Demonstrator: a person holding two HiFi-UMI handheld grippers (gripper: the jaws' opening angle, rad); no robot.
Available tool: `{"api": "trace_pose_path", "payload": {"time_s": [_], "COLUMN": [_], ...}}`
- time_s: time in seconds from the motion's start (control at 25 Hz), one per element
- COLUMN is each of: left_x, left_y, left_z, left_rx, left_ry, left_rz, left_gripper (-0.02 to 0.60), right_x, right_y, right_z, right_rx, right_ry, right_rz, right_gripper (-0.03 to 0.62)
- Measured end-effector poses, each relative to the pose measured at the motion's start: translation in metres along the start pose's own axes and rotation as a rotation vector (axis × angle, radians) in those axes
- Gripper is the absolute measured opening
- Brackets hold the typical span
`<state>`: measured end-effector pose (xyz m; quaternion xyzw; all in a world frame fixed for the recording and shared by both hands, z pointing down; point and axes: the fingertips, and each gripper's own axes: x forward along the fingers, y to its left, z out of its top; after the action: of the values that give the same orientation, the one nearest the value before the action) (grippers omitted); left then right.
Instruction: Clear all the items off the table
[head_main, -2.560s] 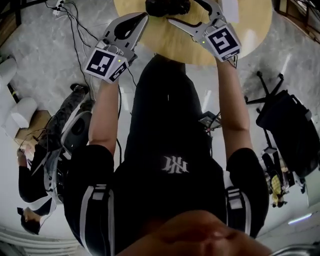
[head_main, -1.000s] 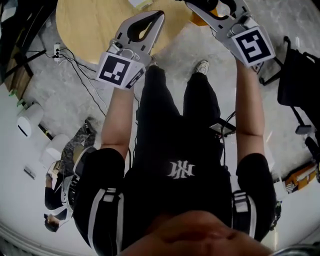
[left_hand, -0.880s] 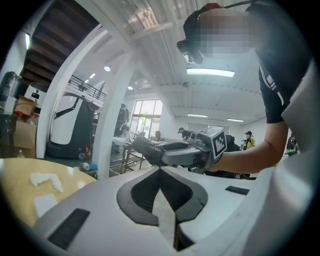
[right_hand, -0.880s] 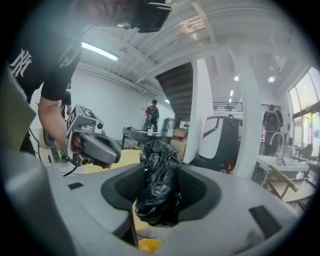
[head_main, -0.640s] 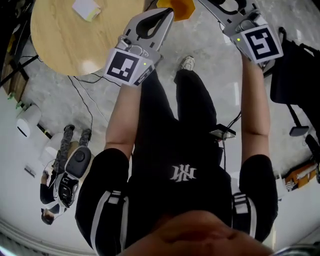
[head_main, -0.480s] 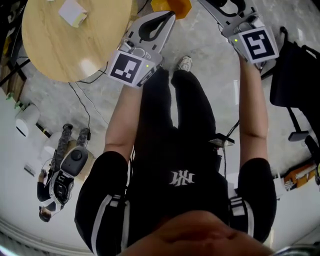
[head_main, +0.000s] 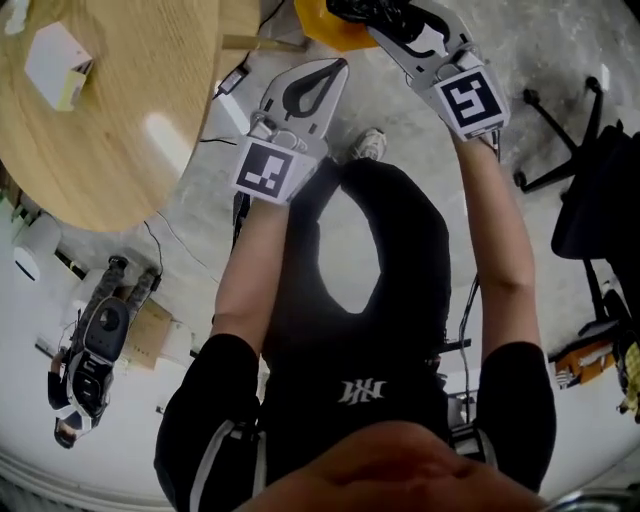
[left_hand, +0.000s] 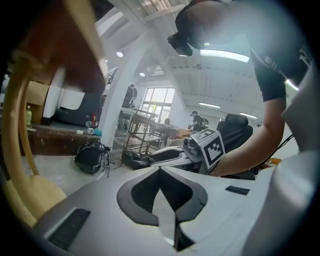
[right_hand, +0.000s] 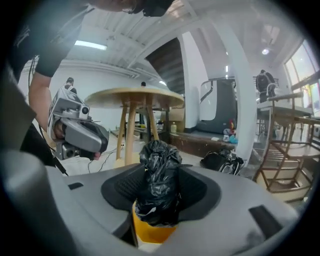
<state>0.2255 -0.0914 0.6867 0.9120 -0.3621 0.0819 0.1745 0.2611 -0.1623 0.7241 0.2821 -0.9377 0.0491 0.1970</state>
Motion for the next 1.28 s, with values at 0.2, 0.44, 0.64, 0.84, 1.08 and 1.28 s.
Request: {"api": "trace_pose_path", "payload": {"time_s": [0.2,0.44,0.64,0.84,1.08,1.28], "left_x": [-0.010,-0.004,-0.002,-0.002,-0.008,-0.038], "left_y": [0.030,0.062,0.078,0.076,0.020,-0.054], "left_z": [-0.079,-0.122,-0.130,-0.121,-0.081,-0.001], "left_rx": [-0.008,-0.017,-0.011,-0.030,-0.104,-0.226], "left_ry": [0.014,0.030,0.036,0.034,0.087,0.044], "left_rz": [0.019,0.023,0.029,0.020,-0.102,-0.204], "left_gripper": [0.012,0.012,0.012,0.012,0.012,0.012], "right_x": [0.050,0.087,0.102,0.098,0.051,-0.015], "right_y": [0.027,0.037,0.034,0.029,0.029,0.046], "right_z": [-0.086,-0.147,-0.166,-0.156,-0.069,0.043], "right_rx": [0.024,0.034,0.040,0.047,0.055,0.042], "right_ry": [0.064,0.123,0.151,0.153,0.065,-0.022], "right_rz": [0.017,0.032,0.028,0.020,0.014,0.041], "right_gripper": [0.206,0.209,0.248,0.320,0.313,0.130]}}
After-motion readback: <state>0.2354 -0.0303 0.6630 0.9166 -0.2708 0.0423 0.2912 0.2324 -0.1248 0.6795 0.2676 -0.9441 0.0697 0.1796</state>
